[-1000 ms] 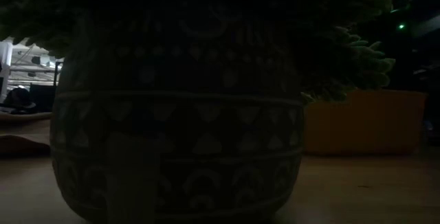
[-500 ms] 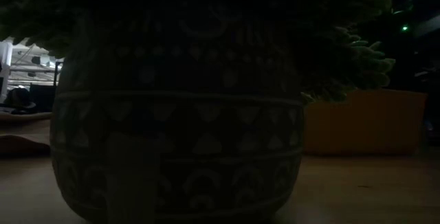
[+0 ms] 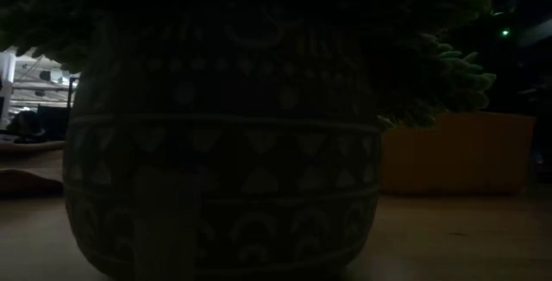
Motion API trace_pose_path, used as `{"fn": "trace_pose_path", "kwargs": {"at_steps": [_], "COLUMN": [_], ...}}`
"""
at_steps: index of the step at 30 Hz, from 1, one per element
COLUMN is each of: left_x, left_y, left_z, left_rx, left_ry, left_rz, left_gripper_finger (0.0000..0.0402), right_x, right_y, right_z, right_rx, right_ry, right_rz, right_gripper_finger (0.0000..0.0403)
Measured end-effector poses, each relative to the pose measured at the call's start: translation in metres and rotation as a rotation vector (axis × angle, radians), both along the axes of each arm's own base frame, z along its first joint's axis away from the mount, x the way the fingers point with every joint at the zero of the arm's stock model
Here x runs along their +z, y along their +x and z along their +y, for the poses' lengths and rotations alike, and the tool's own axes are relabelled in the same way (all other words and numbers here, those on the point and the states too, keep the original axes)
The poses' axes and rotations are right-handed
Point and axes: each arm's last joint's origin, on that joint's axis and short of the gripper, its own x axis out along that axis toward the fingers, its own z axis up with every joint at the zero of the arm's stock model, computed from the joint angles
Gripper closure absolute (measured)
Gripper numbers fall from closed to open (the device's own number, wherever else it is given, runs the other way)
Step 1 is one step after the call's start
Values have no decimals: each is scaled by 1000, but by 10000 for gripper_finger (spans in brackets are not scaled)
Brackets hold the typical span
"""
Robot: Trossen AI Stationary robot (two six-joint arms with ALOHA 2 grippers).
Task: Sort spices by type
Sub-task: Put the red seasoning can into the blue bin
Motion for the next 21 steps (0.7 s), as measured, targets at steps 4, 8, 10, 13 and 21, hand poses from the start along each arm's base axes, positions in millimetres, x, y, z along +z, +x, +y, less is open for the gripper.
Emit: {"fn": "trace_pose_path", "kwargs": {"at_steps": [4,8,10,13,21], "left_x": [0,0,0,0,0], "left_y": [0,0,0,0,0], "left_z": [0,0,0,0,0], "left_rx": [0,0,0,2,3], "left_ry": [0,1,2,9,13], "left_rz": [0,1,2,8,10], "left_gripper_finger": [401,401,401,401,401], "right_x": [6,8,8,8,9], "right_y": [8,12,12,12,9], "right_z": [0,-1,-1,-1,-1], "right_rx": [23,43,44,46,50], "right_ry": [16,12,11,1,-8], "right_rz": [-36,-60,-61,-57,-32], "right_gripper_finger": [400,400,400,400,400]}}
